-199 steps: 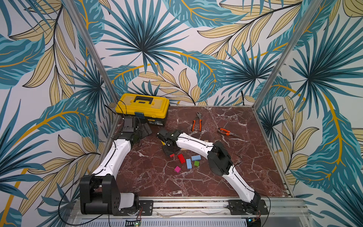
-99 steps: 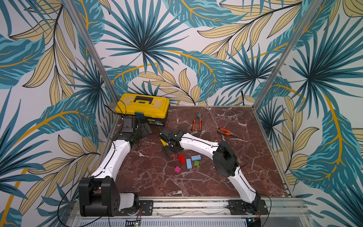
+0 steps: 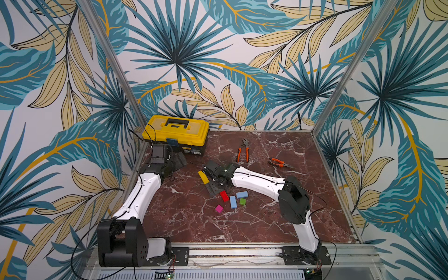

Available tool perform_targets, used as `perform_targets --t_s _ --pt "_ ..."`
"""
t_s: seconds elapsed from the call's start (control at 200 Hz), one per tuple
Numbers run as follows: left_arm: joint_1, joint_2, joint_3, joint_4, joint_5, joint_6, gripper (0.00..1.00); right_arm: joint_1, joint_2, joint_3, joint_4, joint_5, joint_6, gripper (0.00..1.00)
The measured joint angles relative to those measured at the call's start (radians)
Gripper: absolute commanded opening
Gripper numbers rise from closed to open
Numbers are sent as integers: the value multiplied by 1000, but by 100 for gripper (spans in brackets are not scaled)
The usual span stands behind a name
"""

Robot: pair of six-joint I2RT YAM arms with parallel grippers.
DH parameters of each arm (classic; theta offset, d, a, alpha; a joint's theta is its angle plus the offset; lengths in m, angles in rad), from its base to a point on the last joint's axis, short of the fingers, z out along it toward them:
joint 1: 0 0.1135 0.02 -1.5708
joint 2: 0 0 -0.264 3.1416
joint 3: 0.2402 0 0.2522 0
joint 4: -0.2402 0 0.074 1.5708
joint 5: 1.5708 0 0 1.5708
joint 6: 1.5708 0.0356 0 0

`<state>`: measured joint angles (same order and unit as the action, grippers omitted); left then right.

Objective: Assemble the letter v with building blocks
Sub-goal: Adjust the building block at the center of the board.

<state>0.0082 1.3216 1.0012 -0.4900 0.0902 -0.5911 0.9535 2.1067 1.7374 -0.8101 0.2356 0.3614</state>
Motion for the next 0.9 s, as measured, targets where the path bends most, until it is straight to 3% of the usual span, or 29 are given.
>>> perform_targets --t_s 0.371,0.901 --pt "0 -13 -26 0 1 8 99 0 -69 -122 19 40 0 95" --pt "0 -13 -26 -1 0 27 99 0 -82 -162 46 45 4 96"
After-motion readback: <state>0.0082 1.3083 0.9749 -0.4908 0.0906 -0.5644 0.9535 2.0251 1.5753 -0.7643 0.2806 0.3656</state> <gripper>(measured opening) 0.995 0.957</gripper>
